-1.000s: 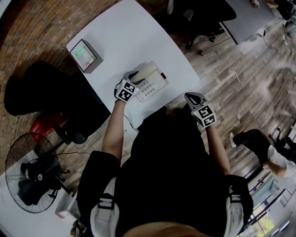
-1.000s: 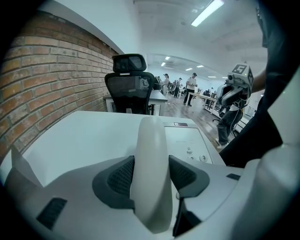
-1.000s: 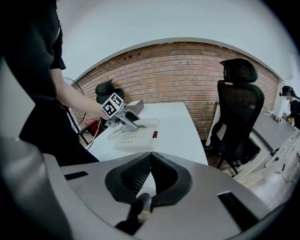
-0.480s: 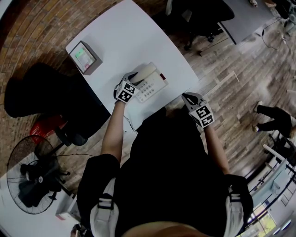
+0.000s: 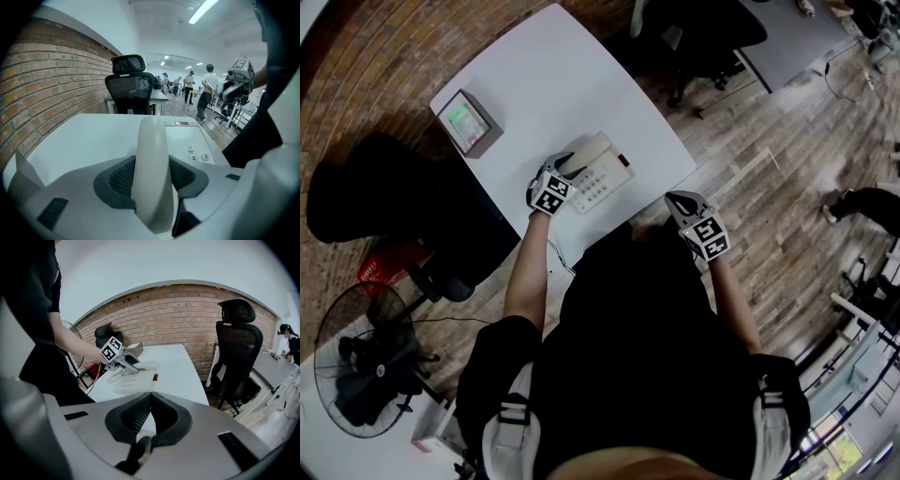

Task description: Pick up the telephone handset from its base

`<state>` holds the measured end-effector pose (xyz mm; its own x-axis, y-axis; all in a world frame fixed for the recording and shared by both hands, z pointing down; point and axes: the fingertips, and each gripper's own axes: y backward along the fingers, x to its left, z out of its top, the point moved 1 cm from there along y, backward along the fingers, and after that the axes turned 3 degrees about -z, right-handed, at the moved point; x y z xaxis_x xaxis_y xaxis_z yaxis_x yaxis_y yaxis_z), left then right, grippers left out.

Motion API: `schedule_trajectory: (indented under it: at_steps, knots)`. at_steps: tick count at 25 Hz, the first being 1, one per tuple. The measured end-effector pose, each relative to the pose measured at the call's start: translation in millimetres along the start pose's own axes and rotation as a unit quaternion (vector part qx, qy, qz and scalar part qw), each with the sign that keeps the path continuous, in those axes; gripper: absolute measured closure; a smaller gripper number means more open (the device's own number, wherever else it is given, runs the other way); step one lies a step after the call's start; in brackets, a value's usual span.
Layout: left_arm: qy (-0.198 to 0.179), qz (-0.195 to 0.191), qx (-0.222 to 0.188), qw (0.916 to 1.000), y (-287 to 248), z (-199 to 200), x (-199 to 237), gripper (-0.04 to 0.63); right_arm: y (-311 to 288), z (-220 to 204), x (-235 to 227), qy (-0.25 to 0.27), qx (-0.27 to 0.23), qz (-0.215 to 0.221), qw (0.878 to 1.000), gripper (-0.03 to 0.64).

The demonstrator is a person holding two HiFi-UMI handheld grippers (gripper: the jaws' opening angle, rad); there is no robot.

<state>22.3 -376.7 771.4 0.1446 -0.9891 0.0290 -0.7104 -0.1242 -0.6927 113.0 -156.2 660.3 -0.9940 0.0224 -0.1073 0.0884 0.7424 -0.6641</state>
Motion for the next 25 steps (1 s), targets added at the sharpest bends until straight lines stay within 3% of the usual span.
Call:
schedule_trajectory:
  at_steps: [12,25]
  knots:
    - [0.023,0.006,-0.005,0.9997,9.4,7.0,-3.3,0.373,-1.6,5.8,1.0,-0.007,-0.016,0.005,1.000,0.620]
    - [0.060,0.026,-0.041,0.9970,30.6,20.0,-1.1,0.373,-4.1,9.6,2.0,0.001,-0.024,0.021,0.999,0.620]
